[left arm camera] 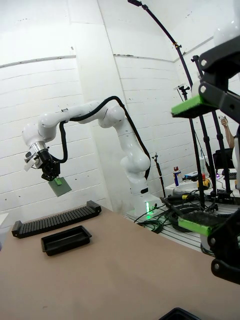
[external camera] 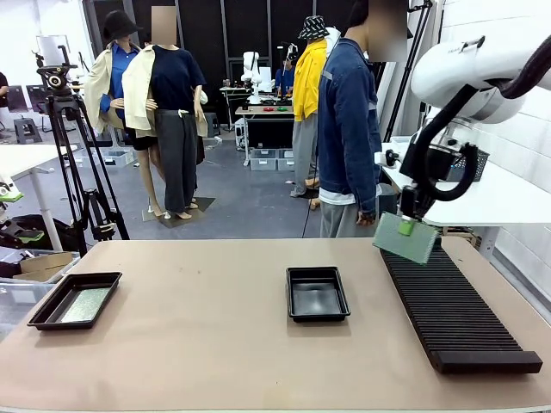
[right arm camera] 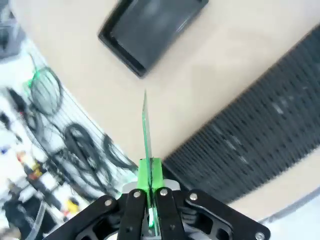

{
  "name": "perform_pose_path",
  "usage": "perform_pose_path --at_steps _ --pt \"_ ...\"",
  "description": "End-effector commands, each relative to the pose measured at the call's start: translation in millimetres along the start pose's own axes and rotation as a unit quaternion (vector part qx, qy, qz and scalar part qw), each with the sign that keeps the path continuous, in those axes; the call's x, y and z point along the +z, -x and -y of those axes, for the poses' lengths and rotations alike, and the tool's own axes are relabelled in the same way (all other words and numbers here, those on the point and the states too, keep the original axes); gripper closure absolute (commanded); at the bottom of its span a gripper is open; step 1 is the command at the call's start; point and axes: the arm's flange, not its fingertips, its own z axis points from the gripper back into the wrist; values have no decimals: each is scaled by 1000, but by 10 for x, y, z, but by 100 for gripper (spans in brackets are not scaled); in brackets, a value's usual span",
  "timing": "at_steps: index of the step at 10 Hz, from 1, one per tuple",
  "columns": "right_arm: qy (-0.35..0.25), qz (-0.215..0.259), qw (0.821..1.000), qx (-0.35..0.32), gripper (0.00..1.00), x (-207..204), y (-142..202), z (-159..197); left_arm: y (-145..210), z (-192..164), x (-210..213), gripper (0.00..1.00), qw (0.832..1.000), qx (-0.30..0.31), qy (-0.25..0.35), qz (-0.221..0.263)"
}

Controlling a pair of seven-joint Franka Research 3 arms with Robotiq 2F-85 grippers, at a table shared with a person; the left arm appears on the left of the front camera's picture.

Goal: Inspect and transfer BCBs to ESD trays.
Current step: Pick up the Blank PCB from the PCB Rack and place it in the right ESD tray.

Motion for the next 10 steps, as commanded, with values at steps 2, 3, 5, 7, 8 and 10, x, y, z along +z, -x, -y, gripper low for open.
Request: perform_pose_path --at_steps 2,3,5,7,8,10 --pt "-5 61 989 -135 100 -265 -97 -277 17 31 30 0 1000 -7 1 0" --pt "1 59 984 -170 100 -363 -157 -385 17 31 30 0 1000 -7 1 0" --pt "22 80 972 -218 100 -507 -236 -585 17 31 30 0 1000 -7 1 0" --pt "26 110 957 -268 100 -609 -303 -751 17 31 30 0 1000 -7 1 0" --pt "37 121 949 -289 100 -658 -344 -788 17 31 30 0 1000 -7 1 0" --pt "55 113 934 -334 100 -814 -447 -798 17 31 30 0 1000 -7 1 0"
